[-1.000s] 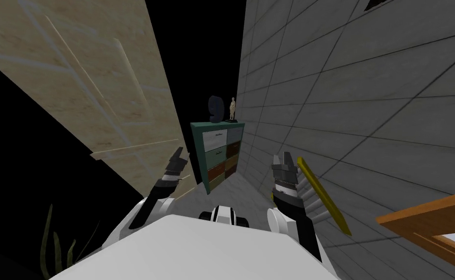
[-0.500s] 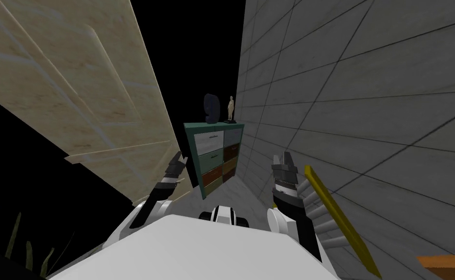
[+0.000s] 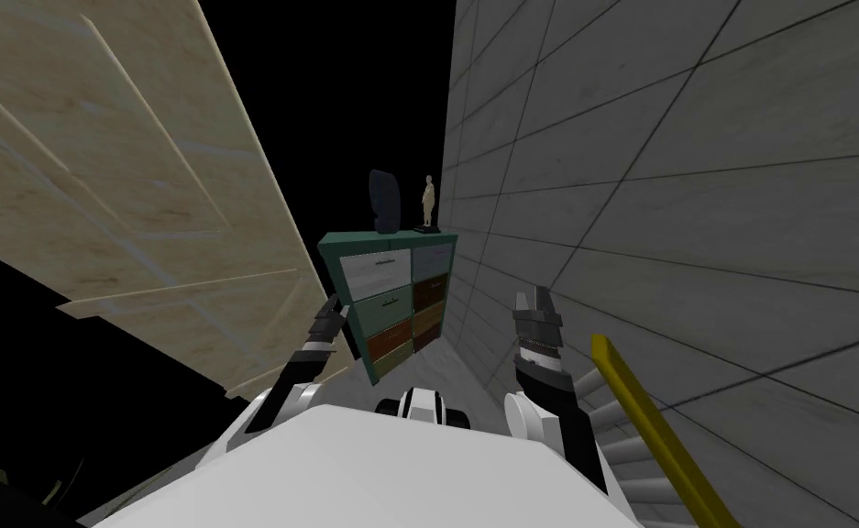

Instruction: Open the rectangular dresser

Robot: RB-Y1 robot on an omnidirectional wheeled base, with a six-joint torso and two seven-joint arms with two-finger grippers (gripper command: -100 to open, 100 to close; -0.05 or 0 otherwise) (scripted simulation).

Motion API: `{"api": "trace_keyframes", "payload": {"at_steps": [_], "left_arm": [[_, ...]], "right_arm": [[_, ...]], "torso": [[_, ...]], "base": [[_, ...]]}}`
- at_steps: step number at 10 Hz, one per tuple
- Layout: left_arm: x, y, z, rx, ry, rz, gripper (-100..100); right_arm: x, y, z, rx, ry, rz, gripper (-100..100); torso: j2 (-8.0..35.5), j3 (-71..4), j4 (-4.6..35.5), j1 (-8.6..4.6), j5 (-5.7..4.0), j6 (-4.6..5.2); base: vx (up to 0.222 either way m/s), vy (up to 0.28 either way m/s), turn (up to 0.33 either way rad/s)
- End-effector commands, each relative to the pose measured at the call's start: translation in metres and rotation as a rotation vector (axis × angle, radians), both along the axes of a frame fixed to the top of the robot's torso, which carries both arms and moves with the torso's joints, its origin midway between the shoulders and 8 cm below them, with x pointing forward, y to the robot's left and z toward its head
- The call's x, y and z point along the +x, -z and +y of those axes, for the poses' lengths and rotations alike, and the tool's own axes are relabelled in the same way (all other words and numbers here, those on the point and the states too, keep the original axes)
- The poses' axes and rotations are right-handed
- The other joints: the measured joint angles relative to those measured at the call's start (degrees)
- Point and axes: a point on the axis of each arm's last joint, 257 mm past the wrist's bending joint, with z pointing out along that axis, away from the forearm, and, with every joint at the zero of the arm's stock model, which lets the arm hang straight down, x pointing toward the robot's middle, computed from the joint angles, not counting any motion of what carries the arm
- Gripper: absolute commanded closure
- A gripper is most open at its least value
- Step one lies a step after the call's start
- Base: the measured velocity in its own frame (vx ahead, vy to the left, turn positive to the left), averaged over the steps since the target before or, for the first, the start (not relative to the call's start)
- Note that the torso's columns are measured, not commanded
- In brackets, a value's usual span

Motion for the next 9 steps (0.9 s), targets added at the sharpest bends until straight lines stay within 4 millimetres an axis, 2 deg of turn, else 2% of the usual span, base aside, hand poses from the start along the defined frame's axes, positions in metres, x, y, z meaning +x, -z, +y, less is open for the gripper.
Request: {"api": "trace_keyframes", "payload": {"at_steps": [1, 8, 9], "left_arm": [[-0.003, 0.025, 0.020, -0.048, -0.036, 0.042, -100], [-0.018, 0.087, 0.054, -0.193, -0.133, 0.118, -100], [-0.023, 0.104, 0.056, -0.246, -0.161, 0.131, -100]], "right_arm": [[0.000, 0.000, 0.000, 0.000, 0.000, 0.000, 0], [0.000, 0.000, 0.000, 0.000, 0.000, 0.000, 0], [0.000, 0.000, 0.000, 0.000, 0.000, 0.000, 0]], "torso": [[-0.2, -0.1, 0.0, -0.15, -0.04, 0.01], [-0.2, -0.1, -0.1, -0.07, -0.01, 0.02], [-0.1, -0.1, 0.0, -0.13, -0.04, 0.02]], "base": [[0.180, -0.177, 0.074], [0.130, -0.142, 0.064], [0.122, -0.163, 0.071]]}}
